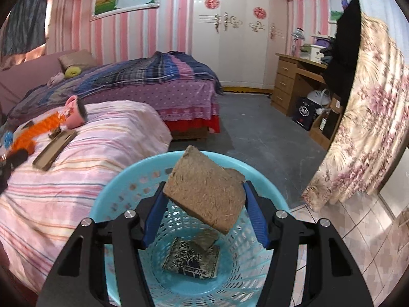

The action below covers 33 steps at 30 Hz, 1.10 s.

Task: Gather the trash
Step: 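Carry both items over the blue basket and open the left tool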

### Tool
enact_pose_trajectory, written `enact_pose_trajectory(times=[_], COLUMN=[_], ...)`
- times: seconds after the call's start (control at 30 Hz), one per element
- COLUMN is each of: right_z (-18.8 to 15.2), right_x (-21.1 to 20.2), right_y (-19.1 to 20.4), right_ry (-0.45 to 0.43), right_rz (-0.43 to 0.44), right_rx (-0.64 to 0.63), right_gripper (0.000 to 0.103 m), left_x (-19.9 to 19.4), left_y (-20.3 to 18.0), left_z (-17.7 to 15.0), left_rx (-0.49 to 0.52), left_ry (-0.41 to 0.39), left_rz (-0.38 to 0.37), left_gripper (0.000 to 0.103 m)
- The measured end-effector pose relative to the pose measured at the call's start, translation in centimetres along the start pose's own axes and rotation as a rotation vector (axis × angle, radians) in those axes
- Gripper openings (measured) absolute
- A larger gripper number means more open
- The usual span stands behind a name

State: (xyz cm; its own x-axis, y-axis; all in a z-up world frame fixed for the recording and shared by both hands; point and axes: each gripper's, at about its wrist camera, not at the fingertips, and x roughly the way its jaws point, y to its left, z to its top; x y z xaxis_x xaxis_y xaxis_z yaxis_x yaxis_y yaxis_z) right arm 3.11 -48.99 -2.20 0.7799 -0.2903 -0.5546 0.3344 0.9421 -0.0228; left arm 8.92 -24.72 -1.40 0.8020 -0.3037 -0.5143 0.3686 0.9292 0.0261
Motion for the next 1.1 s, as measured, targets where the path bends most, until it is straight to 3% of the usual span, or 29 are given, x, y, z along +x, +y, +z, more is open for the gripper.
enact_pose_trajectory(times=[0.47,0.67,0.7,0.77,0.87,0.97,1.1], right_z=[-0.3,-0.7,-0.6,-0.7,-0.7,-0.8,-0.8], right_x=[0.5,0.5,0.5,0.6,0.6,0.7,0.7], right_y=[-5.0,-6.3,-6.4,-6.5,-6.6,-6.3,-5.7], right_ry=[0.001,0.009,0.009,0.009,0.011,0.014,0.015], right_rz=[-0.077,-0.086,-0.087,-0.088,-0.088,-0.085,-0.081], right_rx=[0.07,0.1,0.1,0.1,0.1,0.09,0.075], right_gripper=[0.059,0.059,0.059,0.059,0.059,0.059,0.059], left_x=[2.6,3.1,3.2,3.2,3.0,2.7,1.9], left_y=[-10.1,-12.2,-12.4,-12.3,-11.8,-10.7,-8.3], left_z=[-0.3,0.0,-0.1,-0.3,-0.5,-0.4,0.2], left_rx=[0.122,0.136,0.137,0.143,0.142,0.116,0.079], left_ry=[0.037,0.048,0.056,0.061,0.053,0.042,0.007], left_rz=[-0.099,-0.138,-0.147,-0.146,-0.127,-0.113,-0.064], left_gripper=[0.018,0.02,0.023,0.042,0.063,0.078,0.091])
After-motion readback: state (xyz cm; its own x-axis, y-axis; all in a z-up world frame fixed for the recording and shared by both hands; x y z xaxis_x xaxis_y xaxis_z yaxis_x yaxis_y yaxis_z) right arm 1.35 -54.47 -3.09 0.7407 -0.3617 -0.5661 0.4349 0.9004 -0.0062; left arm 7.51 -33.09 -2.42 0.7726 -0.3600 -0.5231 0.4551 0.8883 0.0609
